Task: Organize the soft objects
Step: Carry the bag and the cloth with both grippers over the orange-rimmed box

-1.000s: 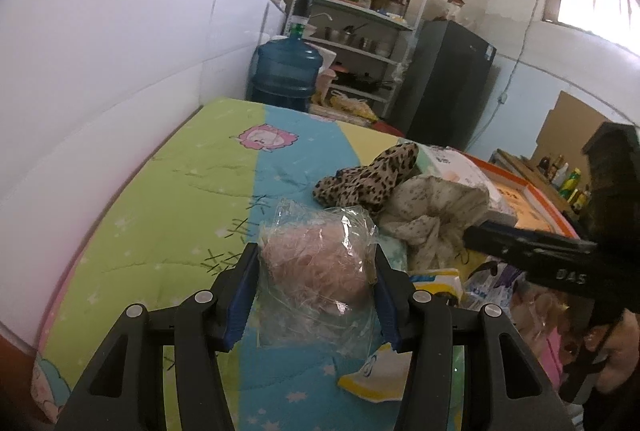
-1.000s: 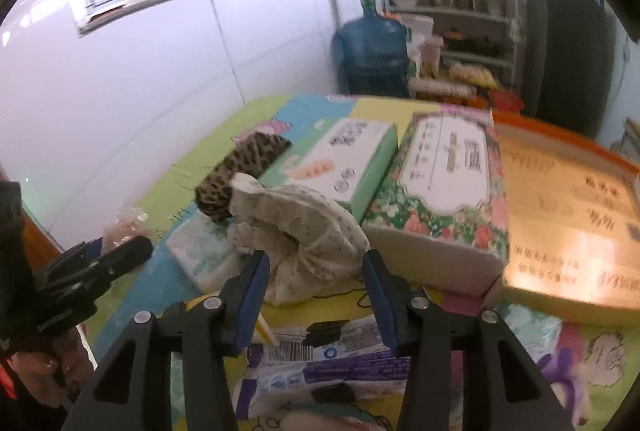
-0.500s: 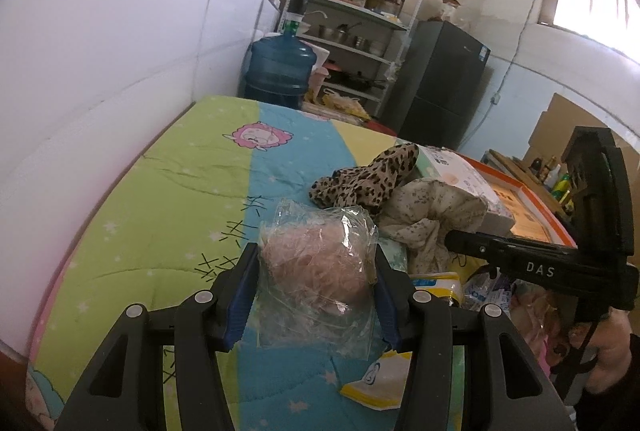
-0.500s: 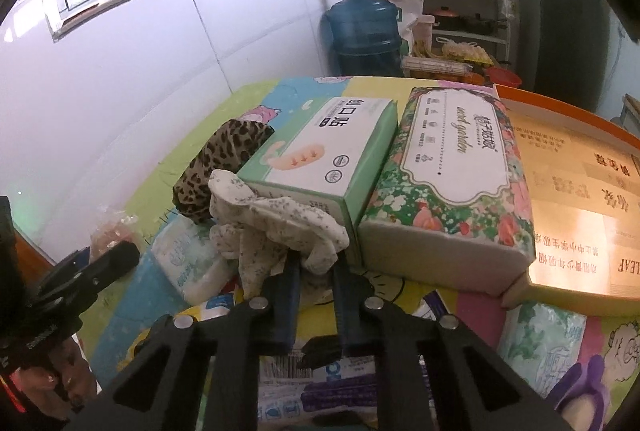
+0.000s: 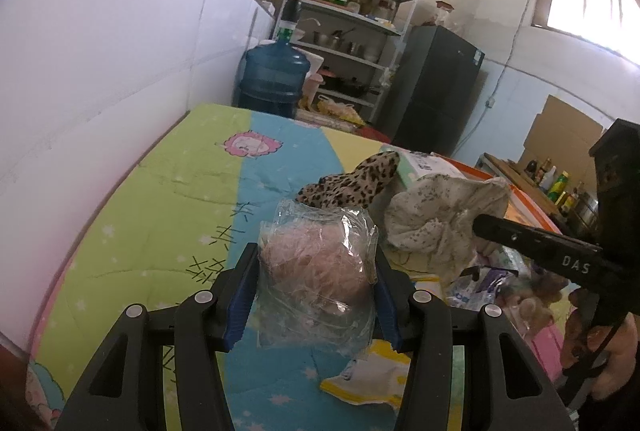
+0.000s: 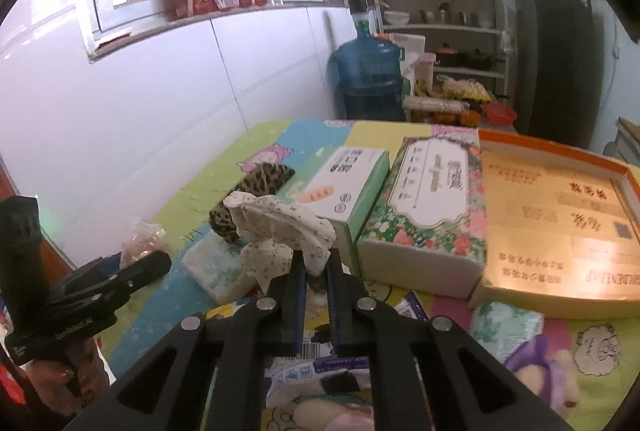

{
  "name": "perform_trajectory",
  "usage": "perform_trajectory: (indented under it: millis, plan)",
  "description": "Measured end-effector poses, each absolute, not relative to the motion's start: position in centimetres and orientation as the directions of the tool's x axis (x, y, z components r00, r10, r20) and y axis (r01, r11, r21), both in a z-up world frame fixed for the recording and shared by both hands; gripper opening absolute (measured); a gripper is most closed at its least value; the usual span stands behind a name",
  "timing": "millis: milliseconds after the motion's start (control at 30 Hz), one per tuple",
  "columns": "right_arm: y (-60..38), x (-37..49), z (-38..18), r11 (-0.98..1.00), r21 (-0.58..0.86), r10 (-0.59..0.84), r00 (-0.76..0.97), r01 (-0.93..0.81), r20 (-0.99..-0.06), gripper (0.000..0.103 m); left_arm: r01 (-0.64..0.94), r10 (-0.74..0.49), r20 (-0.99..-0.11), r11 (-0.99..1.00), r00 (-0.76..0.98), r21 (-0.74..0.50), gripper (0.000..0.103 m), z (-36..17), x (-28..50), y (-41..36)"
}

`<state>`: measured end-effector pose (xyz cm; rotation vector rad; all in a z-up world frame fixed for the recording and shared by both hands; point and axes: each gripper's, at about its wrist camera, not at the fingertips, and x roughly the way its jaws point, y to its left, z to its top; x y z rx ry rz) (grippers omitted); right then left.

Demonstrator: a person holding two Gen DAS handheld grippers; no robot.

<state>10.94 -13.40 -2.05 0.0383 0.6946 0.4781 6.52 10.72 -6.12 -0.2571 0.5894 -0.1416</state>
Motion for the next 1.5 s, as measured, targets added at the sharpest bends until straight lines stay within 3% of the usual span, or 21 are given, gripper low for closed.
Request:
perform_trajectory:
  millis: [600,1500]
  plan:
    - [-19.3,6.5,2.7,0.915,0.180,0.401,0.767,-0.361,-0.500,0.010,0.184,-0.281,-0.469,0.952,0.837,-0.243,0.054,-2.0,4.7,4.3]
    - [-33.2,4.4,3.9,0.958,0.227,0.256,0.875,-0.173,-0.412,0.010,0.397,-0.428,-0.469,0.902,0.772,-0.170,0.054,1.3,7.7,-10.7]
